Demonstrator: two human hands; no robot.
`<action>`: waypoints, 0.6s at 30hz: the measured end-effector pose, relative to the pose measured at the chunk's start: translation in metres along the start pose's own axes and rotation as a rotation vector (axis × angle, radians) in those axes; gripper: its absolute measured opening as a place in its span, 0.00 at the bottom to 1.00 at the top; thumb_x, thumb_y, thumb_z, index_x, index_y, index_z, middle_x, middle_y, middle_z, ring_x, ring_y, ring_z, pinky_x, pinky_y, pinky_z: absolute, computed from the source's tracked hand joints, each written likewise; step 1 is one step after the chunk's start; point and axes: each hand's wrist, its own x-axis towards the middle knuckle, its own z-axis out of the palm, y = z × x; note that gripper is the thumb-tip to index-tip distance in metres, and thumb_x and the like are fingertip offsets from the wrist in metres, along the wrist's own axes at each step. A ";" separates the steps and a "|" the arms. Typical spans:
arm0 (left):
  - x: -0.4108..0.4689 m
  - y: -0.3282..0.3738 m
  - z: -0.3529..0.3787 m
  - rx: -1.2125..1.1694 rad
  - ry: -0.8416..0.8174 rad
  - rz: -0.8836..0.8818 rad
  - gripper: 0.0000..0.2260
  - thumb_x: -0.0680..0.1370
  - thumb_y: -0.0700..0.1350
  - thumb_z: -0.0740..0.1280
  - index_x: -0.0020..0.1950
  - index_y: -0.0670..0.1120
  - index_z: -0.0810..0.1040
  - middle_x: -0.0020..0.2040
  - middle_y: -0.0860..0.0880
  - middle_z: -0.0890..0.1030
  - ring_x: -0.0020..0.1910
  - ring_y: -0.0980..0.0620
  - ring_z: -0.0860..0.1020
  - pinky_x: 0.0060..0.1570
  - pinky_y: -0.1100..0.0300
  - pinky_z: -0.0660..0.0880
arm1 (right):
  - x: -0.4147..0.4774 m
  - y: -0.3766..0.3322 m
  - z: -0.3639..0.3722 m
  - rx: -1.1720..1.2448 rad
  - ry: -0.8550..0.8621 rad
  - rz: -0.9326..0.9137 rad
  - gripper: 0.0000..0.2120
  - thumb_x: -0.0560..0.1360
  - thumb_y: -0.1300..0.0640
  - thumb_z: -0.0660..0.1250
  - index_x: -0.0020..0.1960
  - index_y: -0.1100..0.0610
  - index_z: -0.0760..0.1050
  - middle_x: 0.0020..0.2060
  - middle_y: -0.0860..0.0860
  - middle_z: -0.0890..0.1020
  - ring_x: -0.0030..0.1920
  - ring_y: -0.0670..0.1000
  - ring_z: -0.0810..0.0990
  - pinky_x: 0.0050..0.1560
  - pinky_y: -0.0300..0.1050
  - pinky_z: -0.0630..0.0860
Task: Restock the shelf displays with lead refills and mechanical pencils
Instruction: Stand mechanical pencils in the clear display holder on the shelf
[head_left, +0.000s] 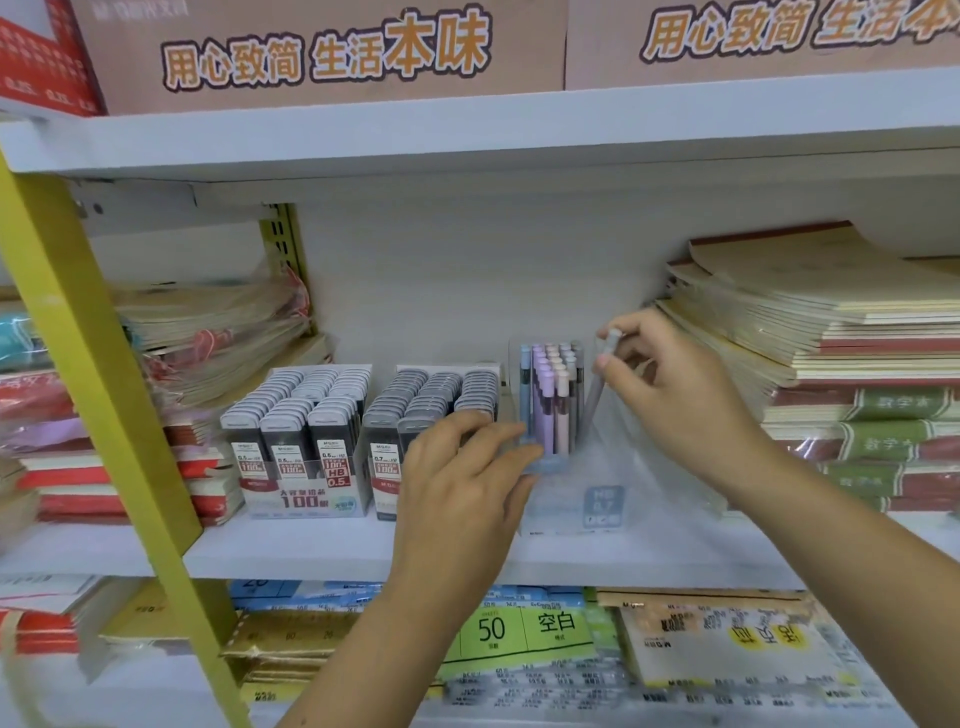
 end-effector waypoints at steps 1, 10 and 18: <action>0.000 0.000 0.000 0.005 0.001 0.001 0.08 0.75 0.46 0.72 0.52 0.48 0.86 0.55 0.52 0.85 0.57 0.44 0.80 0.56 0.48 0.75 | -0.002 0.002 0.003 -0.013 -0.013 -0.008 0.08 0.78 0.57 0.67 0.51 0.47 0.71 0.38 0.42 0.79 0.37 0.33 0.74 0.36 0.27 0.67; -0.001 -0.001 0.003 -0.032 -0.004 -0.039 0.11 0.71 0.43 0.79 0.53 0.48 0.86 0.53 0.54 0.85 0.59 0.45 0.78 0.58 0.49 0.73 | 0.003 0.012 0.004 -0.072 -0.012 -0.010 0.05 0.78 0.57 0.67 0.52 0.50 0.72 0.42 0.47 0.81 0.35 0.34 0.73 0.36 0.27 0.65; -0.004 -0.004 0.007 -0.038 0.010 -0.029 0.11 0.71 0.42 0.79 0.52 0.48 0.86 0.54 0.54 0.85 0.58 0.44 0.78 0.57 0.48 0.74 | 0.006 0.021 0.009 -0.175 -0.098 -0.039 0.09 0.77 0.54 0.67 0.55 0.45 0.70 0.42 0.47 0.79 0.41 0.42 0.74 0.39 0.36 0.67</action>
